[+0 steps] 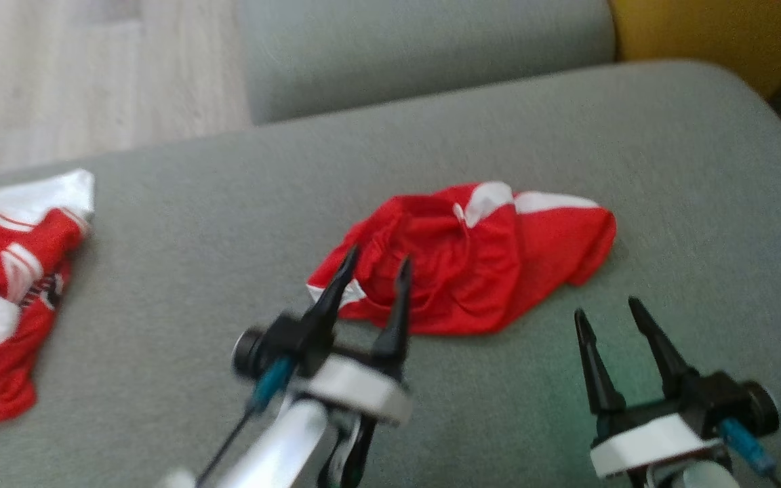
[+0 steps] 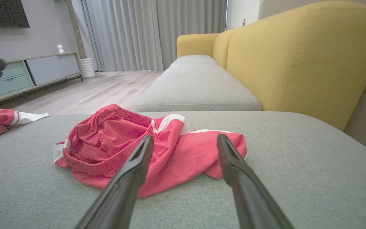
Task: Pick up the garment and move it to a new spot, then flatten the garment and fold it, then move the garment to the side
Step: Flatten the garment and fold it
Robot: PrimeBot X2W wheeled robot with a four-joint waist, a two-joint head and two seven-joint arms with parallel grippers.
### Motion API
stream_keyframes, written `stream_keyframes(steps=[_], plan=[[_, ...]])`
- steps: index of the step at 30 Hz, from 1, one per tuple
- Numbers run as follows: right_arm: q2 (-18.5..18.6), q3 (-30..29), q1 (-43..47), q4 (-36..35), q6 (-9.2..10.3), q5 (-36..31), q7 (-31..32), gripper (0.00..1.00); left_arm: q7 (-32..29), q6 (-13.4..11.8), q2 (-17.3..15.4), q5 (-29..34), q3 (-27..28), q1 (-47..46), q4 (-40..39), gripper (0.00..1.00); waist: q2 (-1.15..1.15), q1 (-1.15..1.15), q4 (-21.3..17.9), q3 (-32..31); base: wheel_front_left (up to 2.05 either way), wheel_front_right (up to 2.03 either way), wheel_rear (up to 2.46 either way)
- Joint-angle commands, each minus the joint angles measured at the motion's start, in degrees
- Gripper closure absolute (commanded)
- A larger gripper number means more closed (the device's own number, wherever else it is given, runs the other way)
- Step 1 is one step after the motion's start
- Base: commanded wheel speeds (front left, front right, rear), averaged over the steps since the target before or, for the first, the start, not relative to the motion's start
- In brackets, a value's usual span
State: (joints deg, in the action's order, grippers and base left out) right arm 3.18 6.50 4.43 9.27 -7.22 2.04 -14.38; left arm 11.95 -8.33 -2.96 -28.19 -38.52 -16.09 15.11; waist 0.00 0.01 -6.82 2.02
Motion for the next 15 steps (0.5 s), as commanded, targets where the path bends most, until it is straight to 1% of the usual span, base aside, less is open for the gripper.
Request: stream_keyframes(steps=[1,5,8,12,15], plan=[[1.1,1.6,-3.2,-2.0,-0.26,0.5,-0.6,0.0,-0.5,0.2,0.1,-1.8,0.1,-4.4,-1.1,0.0,0.0,-0.01,-3.2,4.3,0.0,0.0,0.0],[1.6,2.1,-5.6,-2.1,-0.26,1.0,-0.6,0.0,-4.2,0.6,0.1,-11.5,-6.4,-13.6,2.1,0.0,0.0,-0.01,-5.6,7.8,0.0,0.0,0.0],[1.8,2.8,-7.3,-2.3,-0.26,1.4,-0.6,0.0,-7.1,0.1,0.1,-19.3,-10.0,-19.7,5.8,0.0,0.0,-0.01,-7.5,10.0,0.0,0.0,0.0],[1.8,3.4,-9.4,-2.4,-0.26,1.8,-0.6,0.0,-10.9,-1.7,0.1,-30.1,-13.2,-26.4,12.0,0.0,0.0,-0.01,-10.2,12.7,0.0,0.0,0.0],[1.7,3.6,-10.4,-2.5,-0.26,2.1,-0.6,0.0,-11.5,-3.7,0.1,-36.7,-14.7,-30.6,16.6,0.0,0.0,-0.01,-11.9,14.3,0.0,0.0,0.0]])
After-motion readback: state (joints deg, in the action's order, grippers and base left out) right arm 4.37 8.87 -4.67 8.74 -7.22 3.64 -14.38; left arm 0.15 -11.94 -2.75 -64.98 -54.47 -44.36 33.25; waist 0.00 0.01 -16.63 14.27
